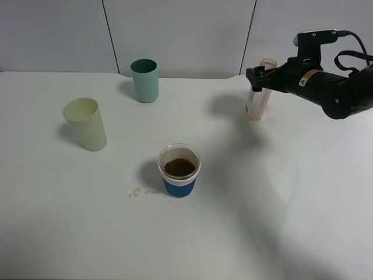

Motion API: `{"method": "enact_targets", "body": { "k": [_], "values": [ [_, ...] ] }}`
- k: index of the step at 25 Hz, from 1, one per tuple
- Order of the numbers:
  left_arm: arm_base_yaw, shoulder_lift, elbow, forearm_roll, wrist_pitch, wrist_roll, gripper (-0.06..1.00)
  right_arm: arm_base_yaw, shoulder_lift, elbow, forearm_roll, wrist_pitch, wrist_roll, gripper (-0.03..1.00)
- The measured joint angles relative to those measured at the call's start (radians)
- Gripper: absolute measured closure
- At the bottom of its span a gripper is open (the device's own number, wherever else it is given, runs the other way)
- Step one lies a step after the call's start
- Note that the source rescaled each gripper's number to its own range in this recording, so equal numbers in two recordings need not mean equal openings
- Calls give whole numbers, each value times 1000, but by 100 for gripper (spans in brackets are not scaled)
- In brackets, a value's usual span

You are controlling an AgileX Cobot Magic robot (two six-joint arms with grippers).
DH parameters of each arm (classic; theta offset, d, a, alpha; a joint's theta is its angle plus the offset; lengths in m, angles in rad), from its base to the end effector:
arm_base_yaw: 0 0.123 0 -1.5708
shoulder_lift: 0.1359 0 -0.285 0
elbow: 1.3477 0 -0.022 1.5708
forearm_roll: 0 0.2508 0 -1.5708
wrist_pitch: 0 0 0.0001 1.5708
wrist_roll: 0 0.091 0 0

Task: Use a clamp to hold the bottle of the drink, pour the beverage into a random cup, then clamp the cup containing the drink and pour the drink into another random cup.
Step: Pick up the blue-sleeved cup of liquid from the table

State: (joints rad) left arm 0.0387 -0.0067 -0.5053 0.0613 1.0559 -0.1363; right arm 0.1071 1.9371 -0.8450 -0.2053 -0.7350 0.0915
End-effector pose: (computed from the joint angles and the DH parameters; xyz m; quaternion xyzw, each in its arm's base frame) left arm -0.0066 0.0046 0.2792 -0.0754 0.8451 0.0048 0.5293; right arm 0.3733 0.0526 0.1479 -0.1083 0.7908 0.0683 0.5985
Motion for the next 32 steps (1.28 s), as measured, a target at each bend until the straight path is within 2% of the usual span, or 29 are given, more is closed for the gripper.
{"method": "enact_targets", "body": {
  "k": [14, 23, 28, 32],
  "values": [
    [0, 0, 0, 0, 0, 0, 5, 0, -255, -1, -10, 178, 30, -3],
    [0, 0, 0, 0, 0, 0, 5, 2, -385, -1, -1, 195, 39, -3],
    [0, 0, 0, 0, 0, 0, 5, 16, -430, -1, -3, 279, 87, -3],
    [0, 0, 0, 0, 0, 0, 5, 17, -476, -1, -3, 394, 112, -3]
  ]
}}
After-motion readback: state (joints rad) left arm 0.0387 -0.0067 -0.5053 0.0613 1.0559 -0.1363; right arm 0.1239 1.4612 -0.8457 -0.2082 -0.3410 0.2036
